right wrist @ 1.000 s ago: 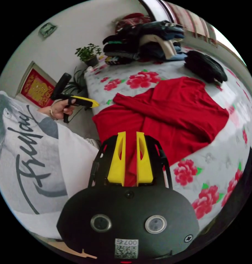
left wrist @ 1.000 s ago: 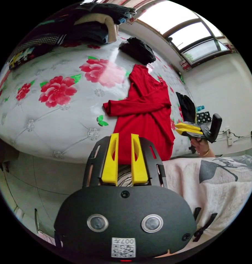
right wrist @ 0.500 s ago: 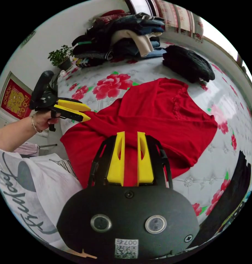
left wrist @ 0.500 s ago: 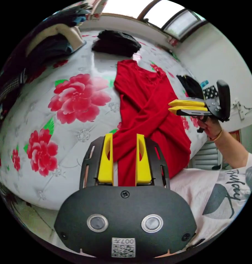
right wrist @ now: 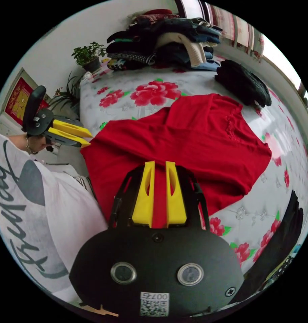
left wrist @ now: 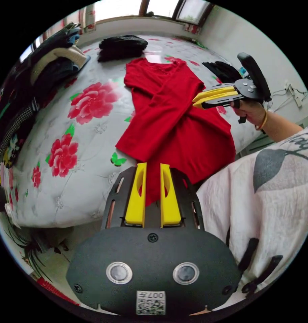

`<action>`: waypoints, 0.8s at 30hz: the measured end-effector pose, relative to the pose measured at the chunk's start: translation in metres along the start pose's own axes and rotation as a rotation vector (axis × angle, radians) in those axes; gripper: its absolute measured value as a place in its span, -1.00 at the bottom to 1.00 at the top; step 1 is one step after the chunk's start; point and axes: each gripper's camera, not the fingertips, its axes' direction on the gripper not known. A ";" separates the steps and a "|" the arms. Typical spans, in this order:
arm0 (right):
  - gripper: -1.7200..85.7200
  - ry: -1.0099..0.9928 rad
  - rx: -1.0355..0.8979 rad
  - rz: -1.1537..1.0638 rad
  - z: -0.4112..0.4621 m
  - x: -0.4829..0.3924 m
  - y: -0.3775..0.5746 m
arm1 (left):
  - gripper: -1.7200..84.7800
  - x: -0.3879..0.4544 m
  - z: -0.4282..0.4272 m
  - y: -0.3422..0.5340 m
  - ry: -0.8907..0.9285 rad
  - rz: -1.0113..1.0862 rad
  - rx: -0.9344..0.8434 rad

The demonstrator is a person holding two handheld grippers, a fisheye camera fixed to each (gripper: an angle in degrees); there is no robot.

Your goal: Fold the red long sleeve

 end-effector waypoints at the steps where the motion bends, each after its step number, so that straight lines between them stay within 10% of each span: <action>1: -0.77 -0.016 0.016 -0.014 0.000 0.000 -0.012 | -0.81 -0.003 -0.001 -0.007 0.022 -0.006 0.021; 12: -0.77 -0.187 -0.112 0.066 0.013 0.010 0.019 | -0.87 -0.005 0.030 -0.033 0.167 0.002 -0.037; 24: -0.78 -0.257 -0.128 0.649 -0.037 0.060 0.171 | -0.70 -0.013 0.045 -0.013 0.052 -0.081 -0.235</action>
